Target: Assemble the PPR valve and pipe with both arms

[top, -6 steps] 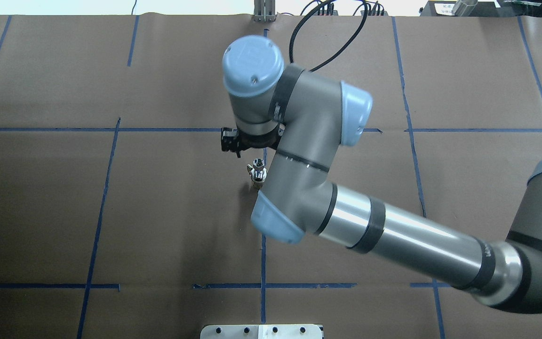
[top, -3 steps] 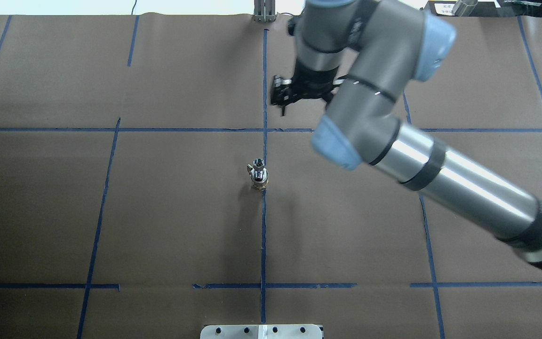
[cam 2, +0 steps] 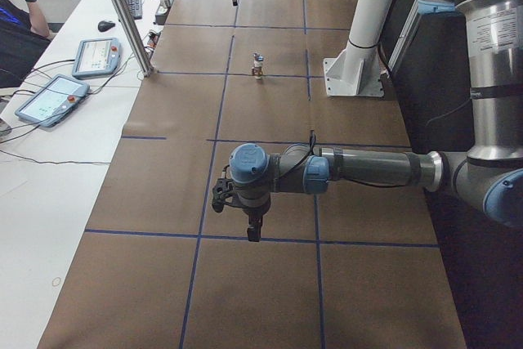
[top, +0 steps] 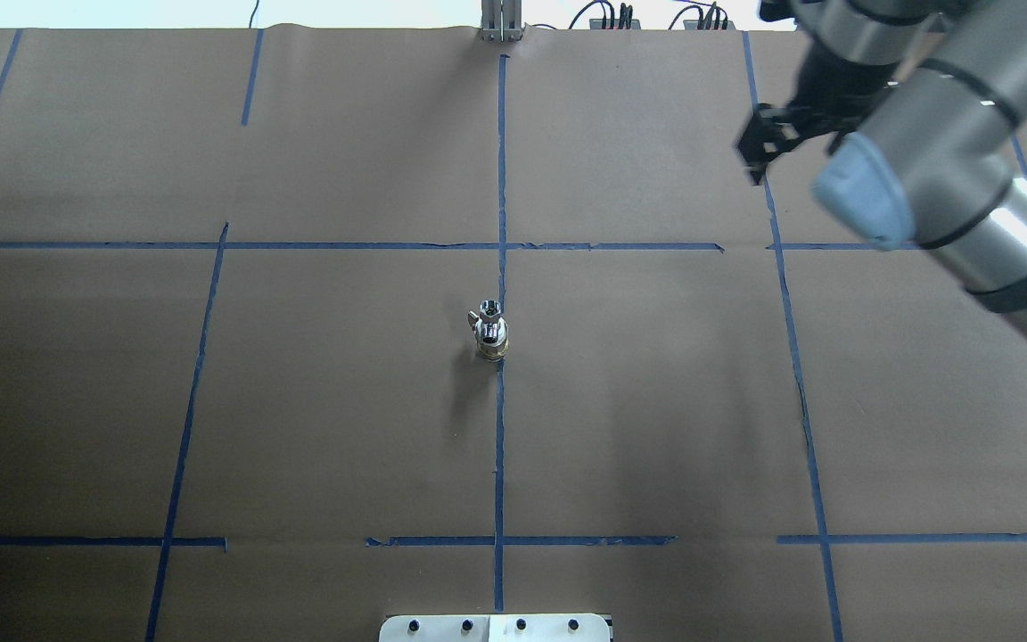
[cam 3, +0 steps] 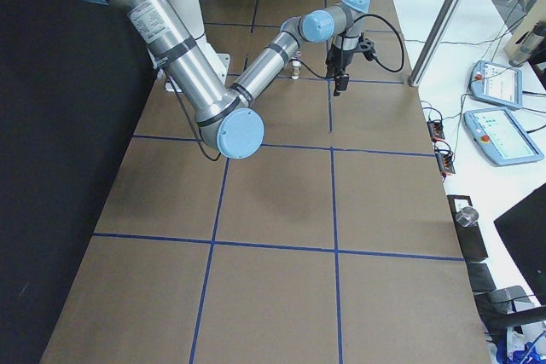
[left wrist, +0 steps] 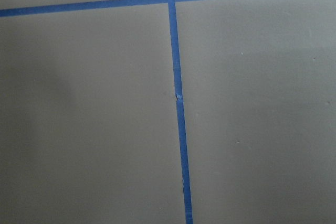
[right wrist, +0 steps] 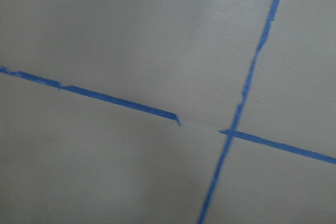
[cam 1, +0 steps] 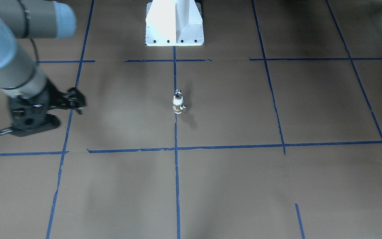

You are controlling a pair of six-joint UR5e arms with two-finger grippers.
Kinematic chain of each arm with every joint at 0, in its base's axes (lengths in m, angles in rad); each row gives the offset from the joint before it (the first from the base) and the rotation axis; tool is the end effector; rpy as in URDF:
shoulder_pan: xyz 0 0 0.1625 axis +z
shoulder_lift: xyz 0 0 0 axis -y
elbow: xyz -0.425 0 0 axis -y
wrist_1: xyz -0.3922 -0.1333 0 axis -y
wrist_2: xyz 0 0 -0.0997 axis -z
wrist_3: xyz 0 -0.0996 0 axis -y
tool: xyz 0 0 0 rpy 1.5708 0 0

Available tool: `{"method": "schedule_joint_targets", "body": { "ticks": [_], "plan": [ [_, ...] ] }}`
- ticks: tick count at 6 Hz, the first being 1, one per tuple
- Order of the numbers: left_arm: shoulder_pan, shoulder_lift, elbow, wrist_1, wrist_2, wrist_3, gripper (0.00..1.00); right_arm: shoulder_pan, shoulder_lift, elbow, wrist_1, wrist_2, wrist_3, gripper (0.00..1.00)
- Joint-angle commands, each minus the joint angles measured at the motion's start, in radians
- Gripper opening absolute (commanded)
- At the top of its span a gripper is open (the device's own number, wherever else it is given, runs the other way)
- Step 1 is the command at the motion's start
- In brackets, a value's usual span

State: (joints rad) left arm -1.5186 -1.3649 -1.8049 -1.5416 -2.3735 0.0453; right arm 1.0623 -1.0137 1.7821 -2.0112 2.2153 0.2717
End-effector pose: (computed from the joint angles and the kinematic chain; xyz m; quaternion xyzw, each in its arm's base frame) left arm -0.0405 -0.4075 0.6368 -0.0018 0.3907 0.0447 0.9194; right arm -0.2410 -0.5832 0.2939 0.0244 -0.3479 -0.1619 0.9231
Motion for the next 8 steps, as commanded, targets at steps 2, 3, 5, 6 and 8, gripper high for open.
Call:
{"method": "schedule_joint_targets", "body": {
  "ticks": [2, 3, 5, 6, 8],
  "plan": [
    [0.0, 0.023, -0.002, 0.015, -0.001, -0.007, 1.0, 0.288, -0.364, 0.098, -0.015, 0.041, -0.61, 1.0],
    [0.0, 0.026, -0.002, 0.015, -0.006, -0.005, 1.0, 0.379, -0.458, 0.1, -0.014, 0.047, -0.759, 1.0],
    [0.0, 0.026, -0.011, 0.015, 0.0, -0.01, 1.0, 0.491, -0.599, 0.096, -0.014, 0.053, -0.874, 1.0],
    [0.0, 0.026, -0.013, 0.012, 0.0, -0.007, 1.0, 0.493, -0.627, 0.093, -0.014, 0.058, -0.871, 0.99],
    [0.0, 0.02, 0.002, 0.012, 0.002, -0.005, 1.0, 0.493, -0.651, 0.091, -0.014, 0.083, -0.864, 1.0]
  ]
}}
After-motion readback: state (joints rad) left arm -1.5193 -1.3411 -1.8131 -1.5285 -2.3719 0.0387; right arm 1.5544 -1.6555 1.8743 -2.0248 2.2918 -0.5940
